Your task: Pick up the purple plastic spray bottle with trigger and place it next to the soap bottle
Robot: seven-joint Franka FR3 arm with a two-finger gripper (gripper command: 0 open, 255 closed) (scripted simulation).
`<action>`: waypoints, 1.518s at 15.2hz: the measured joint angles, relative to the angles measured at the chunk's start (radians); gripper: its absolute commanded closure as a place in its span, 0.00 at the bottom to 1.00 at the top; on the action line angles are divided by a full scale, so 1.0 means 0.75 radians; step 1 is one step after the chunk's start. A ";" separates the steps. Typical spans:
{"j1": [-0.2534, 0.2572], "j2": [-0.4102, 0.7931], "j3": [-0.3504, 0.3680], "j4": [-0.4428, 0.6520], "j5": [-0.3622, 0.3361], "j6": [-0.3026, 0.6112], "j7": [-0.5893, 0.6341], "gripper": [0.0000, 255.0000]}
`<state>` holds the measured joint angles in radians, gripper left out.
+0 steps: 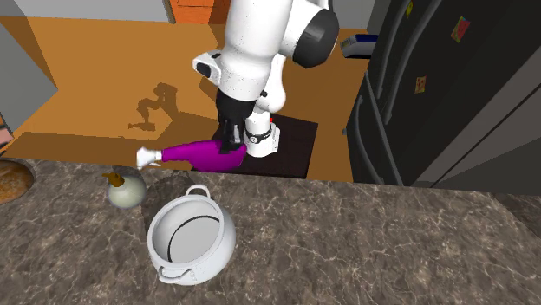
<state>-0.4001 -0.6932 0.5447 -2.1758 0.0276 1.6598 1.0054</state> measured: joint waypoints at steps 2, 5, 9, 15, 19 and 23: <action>-0.036 0.059 -0.023 0.033 -0.034 0.030 -0.037 1.00; -0.082 0.142 -0.054 0.063 -0.079 0.085 -0.086 1.00; -0.154 0.297 -0.076 0.152 -0.149 0.153 -0.134 1.00; -0.239 0.521 -0.107 0.329 -0.247 0.199 -0.200 1.00; -0.286 0.679 -0.129 0.463 -0.313 0.220 -0.245 1.00; -0.318 0.852 -0.140 0.629 -0.384 0.219 -0.276 1.00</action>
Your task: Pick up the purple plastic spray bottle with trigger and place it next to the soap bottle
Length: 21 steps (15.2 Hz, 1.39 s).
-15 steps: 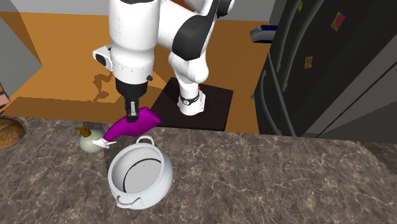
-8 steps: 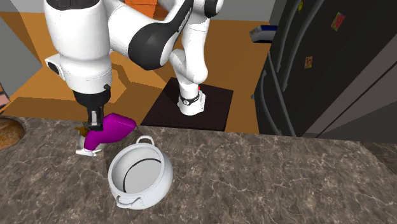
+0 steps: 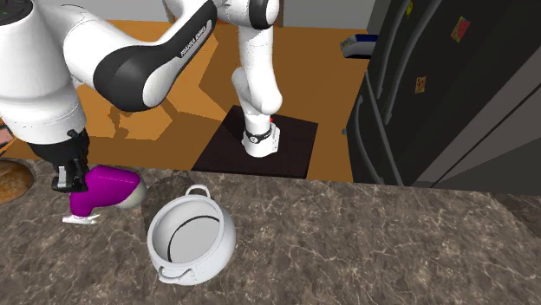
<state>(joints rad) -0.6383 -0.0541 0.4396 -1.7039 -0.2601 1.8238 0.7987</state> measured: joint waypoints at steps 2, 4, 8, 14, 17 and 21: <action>-0.008 0.101 -0.005 0.111 -0.041 -0.017 -0.014 1.00; -0.014 0.189 -0.014 0.206 -0.073 -0.027 -0.034 1.00; 0.013 0.436 -0.028 0.517 -0.165 -0.104 -0.064 1.00; 0.022 0.561 -0.046 0.619 -0.206 -0.085 -0.079 1.00; 0.009 0.544 -0.046 0.544 -0.202 -0.026 -0.066 1.00; -0.005 0.528 -0.048 0.447 -0.202 0.052 -0.045 1.00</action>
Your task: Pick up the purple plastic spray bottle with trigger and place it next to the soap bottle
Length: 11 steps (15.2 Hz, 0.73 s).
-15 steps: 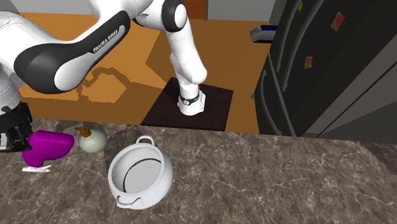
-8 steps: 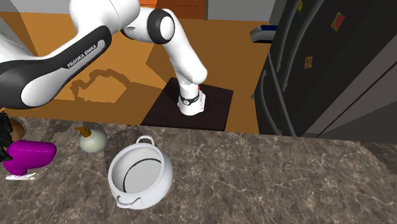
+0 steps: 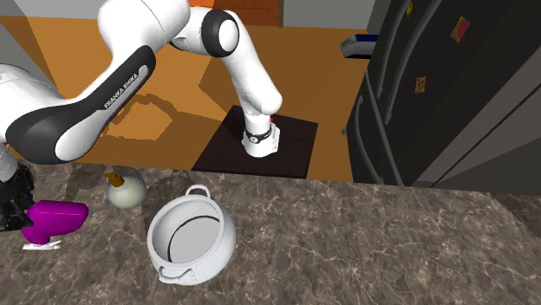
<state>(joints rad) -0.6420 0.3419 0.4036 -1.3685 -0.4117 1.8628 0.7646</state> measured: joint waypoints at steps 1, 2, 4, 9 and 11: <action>-0.003 -0.004 0.000 -0.021 0.000 0.017 0.005 1.00; -0.006 -0.007 -0.001 -0.044 -0.001 0.036 0.010 1.00; -0.009 -0.007 -0.002 -0.080 -0.004 0.070 0.020 1.00; -0.018 -0.006 -0.008 -0.165 -0.015 0.154 0.044 1.00; -0.020 -0.004 -0.010 -0.201 -0.020 0.190 0.056 1.00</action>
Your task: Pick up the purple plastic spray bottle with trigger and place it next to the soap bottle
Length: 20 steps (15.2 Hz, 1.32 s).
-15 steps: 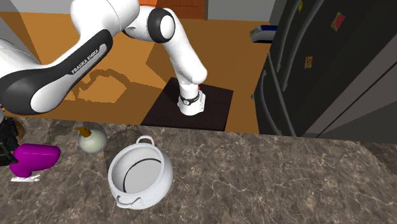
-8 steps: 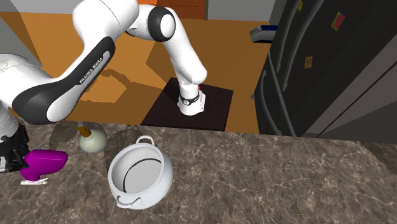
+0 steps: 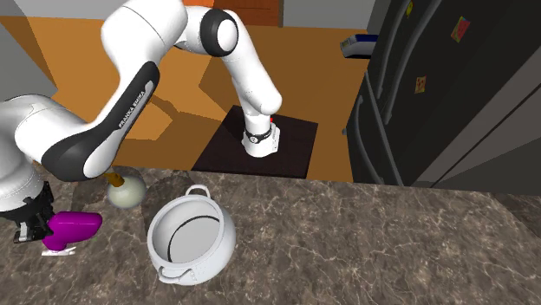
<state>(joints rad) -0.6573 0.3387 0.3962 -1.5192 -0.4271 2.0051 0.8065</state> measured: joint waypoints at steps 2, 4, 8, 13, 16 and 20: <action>0.000 0.006 -0.002 -0.024 -0.007 0.028 0.011 1.00; -0.001 0.010 -0.005 -0.053 -0.014 0.059 0.023 1.00; -0.003 0.023 -0.011 -0.106 -0.031 0.121 0.047 1.00; -0.001 0.050 -0.021 -0.159 -0.058 0.194 0.079 1.00; -0.001 0.059 -0.027 -0.195 -0.073 0.237 0.098 1.00; 0.004 0.079 -0.034 -0.218 -0.097 0.290 0.123 1.00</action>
<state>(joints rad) -0.6544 0.3982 0.3707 -1.6827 -0.4996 2.2224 0.8985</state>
